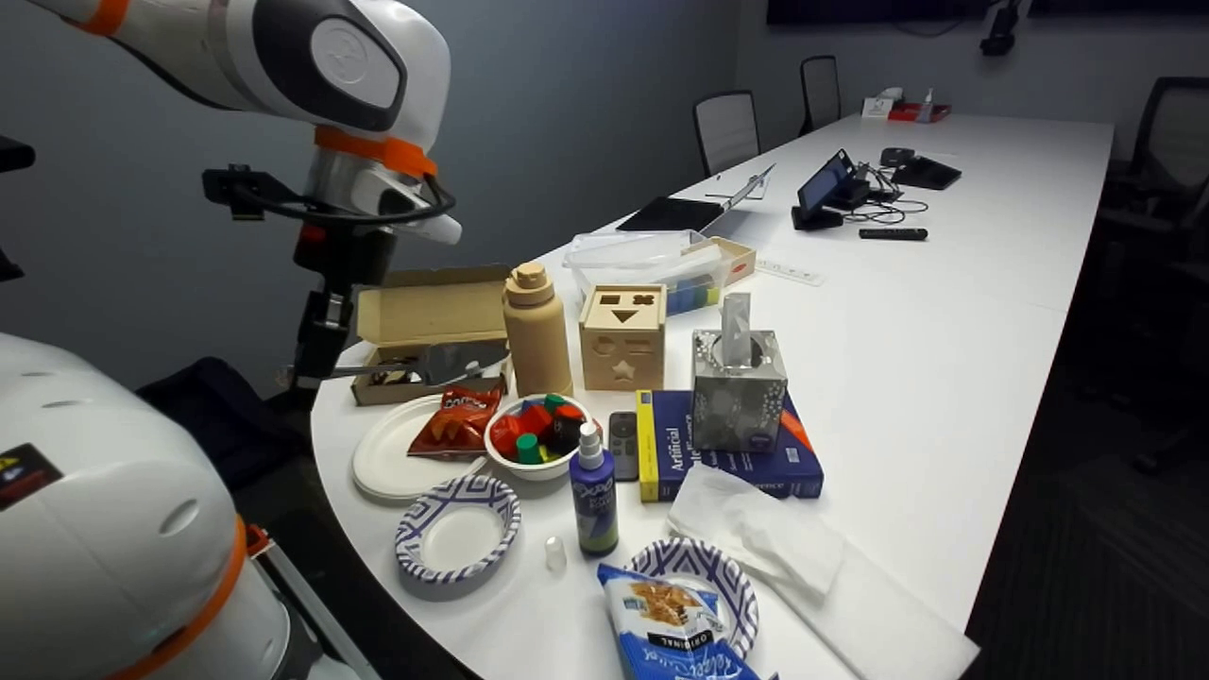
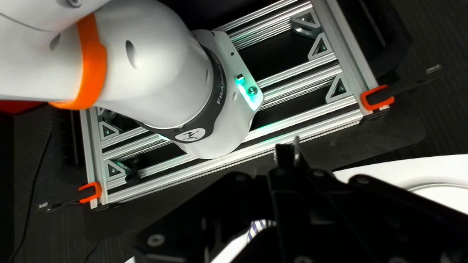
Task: Move the objects in the plate around with the cake knife
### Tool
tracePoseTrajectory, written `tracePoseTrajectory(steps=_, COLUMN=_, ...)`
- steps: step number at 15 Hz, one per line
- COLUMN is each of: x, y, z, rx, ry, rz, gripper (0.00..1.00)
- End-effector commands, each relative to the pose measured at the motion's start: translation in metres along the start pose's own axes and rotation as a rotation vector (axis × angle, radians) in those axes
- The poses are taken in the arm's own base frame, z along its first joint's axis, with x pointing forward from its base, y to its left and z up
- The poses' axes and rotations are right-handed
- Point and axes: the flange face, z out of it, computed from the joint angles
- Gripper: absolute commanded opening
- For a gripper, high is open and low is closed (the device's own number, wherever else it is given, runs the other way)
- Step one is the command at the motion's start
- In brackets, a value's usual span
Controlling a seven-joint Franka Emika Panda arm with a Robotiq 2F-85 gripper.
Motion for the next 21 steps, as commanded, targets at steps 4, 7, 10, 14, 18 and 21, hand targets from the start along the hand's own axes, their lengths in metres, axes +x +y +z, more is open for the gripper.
tracePoseTrajectory(steps=4, x=0.036, y=-0.007, z=0.019, rx=0.014, ry=-0.045, rz=-0.096, gripper=0.01)
tracePoseTrajectory(steps=7, x=0.056, y=-0.015, z=0.035, rx=0.015, ry=-0.062, rz=-0.124, gripper=0.01)
tracePoseTrajectory(steps=10, x=0.076, y=-0.022, z=0.052, rx=0.011, ry=-0.079, rz=-0.14, gripper=0.01)
tracePoseTrajectory(steps=14, x=0.101, y=-0.032, z=0.072, rx=0.025, ry=-0.098, rz=-0.156, gripper=0.01)
tracePoseTrajectory(steps=18, x=0.12, y=-0.042, z=0.083, rx=0.035, ry=-0.11, rz=-0.172, gripper=0.01)
tracePoseTrajectory(steps=21, x=0.13, y=-0.049, z=0.088, rx=0.04, ry=-0.127, rz=-0.188, gripper=0.01)
